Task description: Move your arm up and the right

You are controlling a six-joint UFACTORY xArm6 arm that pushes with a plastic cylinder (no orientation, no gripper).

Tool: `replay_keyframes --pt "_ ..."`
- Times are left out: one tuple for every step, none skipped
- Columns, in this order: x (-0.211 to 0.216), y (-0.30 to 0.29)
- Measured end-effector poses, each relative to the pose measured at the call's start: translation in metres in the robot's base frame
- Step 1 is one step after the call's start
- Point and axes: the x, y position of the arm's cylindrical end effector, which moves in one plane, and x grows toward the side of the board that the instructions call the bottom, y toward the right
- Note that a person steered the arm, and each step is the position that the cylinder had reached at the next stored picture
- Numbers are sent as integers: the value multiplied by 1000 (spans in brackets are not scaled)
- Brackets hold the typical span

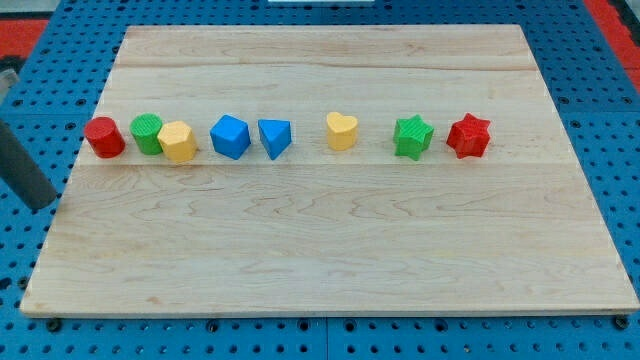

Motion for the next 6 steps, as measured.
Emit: replay_keyframes --pt "-21 0" --pt "-68 2" --pt "-104 68" --pt "-157 113" --pt "-190 181" --pt "-196 238"
